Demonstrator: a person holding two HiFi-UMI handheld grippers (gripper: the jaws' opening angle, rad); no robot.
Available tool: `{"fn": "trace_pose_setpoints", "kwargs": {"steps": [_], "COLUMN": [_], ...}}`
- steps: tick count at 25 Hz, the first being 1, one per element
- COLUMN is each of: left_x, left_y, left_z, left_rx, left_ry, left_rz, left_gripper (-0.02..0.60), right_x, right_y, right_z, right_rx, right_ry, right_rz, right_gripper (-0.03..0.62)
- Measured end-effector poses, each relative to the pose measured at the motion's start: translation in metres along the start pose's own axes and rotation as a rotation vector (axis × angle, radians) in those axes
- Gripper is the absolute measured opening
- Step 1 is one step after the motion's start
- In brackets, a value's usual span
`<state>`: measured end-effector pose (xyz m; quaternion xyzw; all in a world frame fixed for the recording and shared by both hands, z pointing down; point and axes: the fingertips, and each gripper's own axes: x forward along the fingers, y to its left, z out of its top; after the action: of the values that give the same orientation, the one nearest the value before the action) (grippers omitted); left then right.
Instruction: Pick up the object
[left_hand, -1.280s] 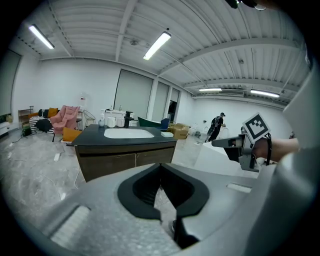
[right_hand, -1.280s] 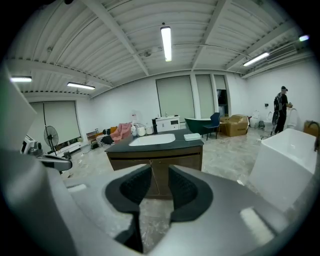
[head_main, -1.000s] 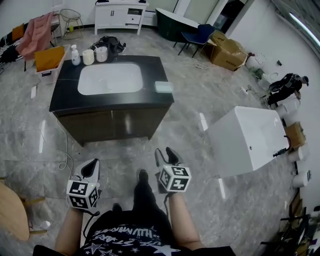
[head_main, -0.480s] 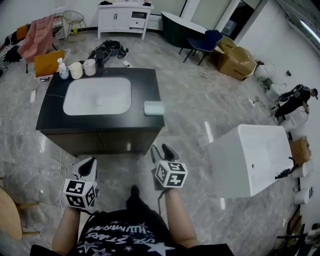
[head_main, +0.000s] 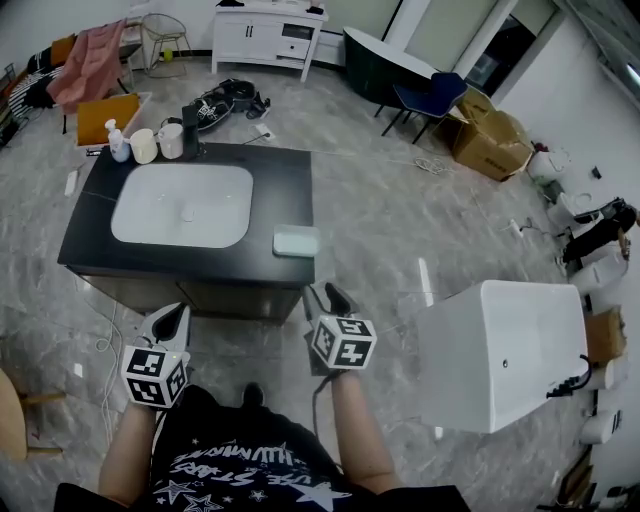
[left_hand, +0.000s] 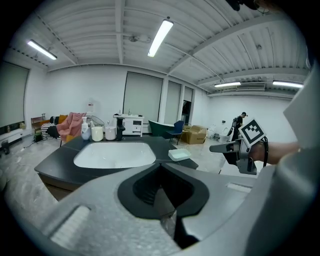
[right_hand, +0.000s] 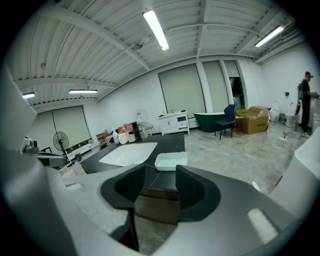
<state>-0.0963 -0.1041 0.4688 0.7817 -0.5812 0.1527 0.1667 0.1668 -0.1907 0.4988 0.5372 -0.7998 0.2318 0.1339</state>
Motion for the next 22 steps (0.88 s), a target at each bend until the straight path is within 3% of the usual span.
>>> {"fn": "trace_pose_setpoints", "kwargs": {"steps": [9,22], "left_x": [0.038,0.155], "left_y": [0.008,0.003], "left_z": [0.008,0.038], "left_rx": [0.009,0.025], "left_ry": [0.046,0.089], "left_rz": [-0.029,-0.170], "left_gripper": [0.008,0.008], "right_x": [0.032,0.098], "right_y": [-0.017,-0.058], "right_z": [0.003,0.015], "right_rx": [0.042,0.094], "right_ry": [0.032,0.087], "right_rz": [-0.030,-0.109], "right_gripper": [0.196,0.196]}}
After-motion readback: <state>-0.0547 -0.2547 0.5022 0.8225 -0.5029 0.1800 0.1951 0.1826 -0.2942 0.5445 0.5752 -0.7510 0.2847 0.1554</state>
